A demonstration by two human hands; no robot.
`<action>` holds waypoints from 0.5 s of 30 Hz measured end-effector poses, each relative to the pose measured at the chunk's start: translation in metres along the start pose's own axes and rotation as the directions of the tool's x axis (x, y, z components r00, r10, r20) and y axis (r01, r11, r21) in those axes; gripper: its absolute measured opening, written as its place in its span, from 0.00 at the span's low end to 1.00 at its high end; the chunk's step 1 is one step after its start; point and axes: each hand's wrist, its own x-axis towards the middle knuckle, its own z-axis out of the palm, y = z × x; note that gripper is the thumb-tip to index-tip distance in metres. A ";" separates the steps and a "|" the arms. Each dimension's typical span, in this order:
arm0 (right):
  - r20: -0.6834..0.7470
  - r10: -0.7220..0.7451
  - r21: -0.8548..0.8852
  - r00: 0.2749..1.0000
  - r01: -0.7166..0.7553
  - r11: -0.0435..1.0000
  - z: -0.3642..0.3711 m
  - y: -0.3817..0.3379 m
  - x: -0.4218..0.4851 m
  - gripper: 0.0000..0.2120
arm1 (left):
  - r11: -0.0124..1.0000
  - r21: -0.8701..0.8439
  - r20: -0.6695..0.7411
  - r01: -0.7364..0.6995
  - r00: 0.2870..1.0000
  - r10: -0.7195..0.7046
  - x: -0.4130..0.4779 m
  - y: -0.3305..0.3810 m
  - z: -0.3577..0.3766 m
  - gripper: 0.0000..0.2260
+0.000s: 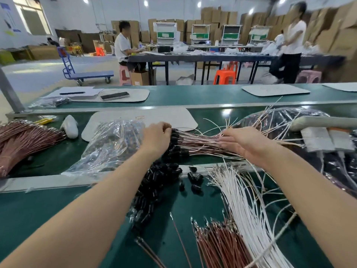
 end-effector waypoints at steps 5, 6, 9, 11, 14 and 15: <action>0.004 -0.129 -0.244 0.992 0.126 0.962 0.006 0.005 -0.022 0.12 | 0.996 -0.069 -0.051 0.051 0.997 -0.054 -0.002 0.005 -0.009 0.15; 0.012 -0.164 -0.282 0.986 0.160 0.946 0.009 0.006 -0.030 0.16 | 0.997 -0.076 -0.046 0.033 0.998 -0.037 -0.013 0.006 -0.015 0.15; 0.030 -0.273 -0.361 0.962 0.265 0.894 0.022 0.008 -0.058 0.18 | 0.991 -0.071 0.027 -0.117 0.993 0.119 -0.076 0.003 -0.035 0.13; 0.060 -0.309 -0.413 0.949 0.305 0.858 0.034 0.012 -0.078 0.17 | 0.968 -0.026 0.119 -0.250 0.960 0.251 -0.132 -0.004 -0.050 0.13; 0.108 -0.328 -0.453 0.939 0.340 0.824 0.053 0.024 -0.110 0.17 | 0.921 0.038 0.285 -0.388 0.887 0.362 -0.208 -0.021 -0.064 0.10; 0.114 -0.336 -0.474 0.935 0.348 0.808 0.059 0.030 -0.121 0.17 | 0.909 0.044 0.320 -0.415 0.868 0.381 -0.228 -0.026 -0.066 0.11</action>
